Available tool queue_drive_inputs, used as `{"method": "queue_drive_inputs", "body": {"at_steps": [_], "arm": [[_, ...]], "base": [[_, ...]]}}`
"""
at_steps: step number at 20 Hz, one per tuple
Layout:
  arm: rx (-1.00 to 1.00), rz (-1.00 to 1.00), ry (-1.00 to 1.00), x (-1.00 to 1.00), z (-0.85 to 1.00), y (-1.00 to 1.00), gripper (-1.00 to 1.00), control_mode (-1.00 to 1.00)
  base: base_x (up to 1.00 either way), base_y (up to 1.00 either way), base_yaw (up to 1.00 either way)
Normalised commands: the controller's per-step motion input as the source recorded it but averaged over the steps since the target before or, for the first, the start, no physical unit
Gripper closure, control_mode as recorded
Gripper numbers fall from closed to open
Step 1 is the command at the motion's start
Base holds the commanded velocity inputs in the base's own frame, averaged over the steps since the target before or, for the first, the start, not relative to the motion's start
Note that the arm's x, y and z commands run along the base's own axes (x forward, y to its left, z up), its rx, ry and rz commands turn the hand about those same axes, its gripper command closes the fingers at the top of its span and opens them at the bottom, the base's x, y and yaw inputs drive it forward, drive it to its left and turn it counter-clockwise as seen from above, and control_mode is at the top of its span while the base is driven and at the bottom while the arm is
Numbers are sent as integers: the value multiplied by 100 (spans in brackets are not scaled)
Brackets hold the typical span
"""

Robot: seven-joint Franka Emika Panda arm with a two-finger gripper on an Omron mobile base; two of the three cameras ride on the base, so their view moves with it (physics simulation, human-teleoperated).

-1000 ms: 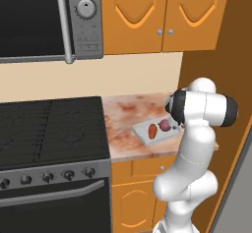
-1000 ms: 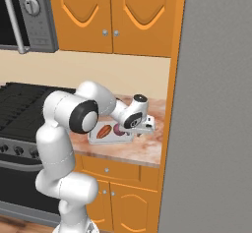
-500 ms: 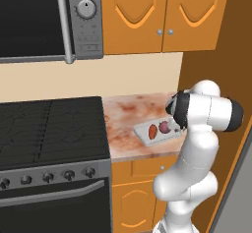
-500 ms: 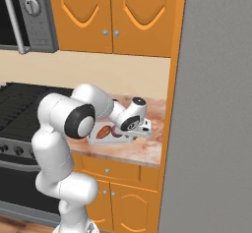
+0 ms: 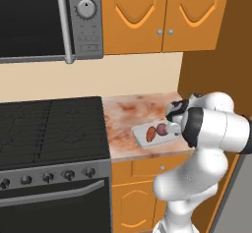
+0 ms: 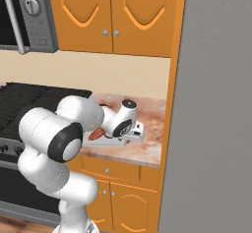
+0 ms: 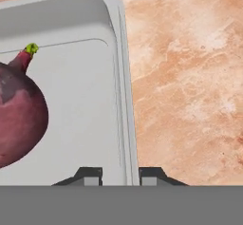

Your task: Take the sweet potato and onion out of the freezer and place them in the tupperware container on the counter. Then put the tupperware containing the vegetables back in the freezer.

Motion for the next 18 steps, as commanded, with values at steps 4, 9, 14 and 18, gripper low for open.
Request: {"method": "queue_drive_inputs", "body": {"at_steps": [4, 9, 14, 18], "arm": [[2, -17, 0, -46, 83, 8, 100, -100], [2, -22, 0, -59, 96, 16, 100, -100], [4, -17, -1, -76, 100, 25, 100, -100], [9, -5, -4, -83, 100, 22, 100, -100]], "base": [[0, 0, 0], [0, 0, 0], [0, 0, 0], [0, 0, 0]]}}
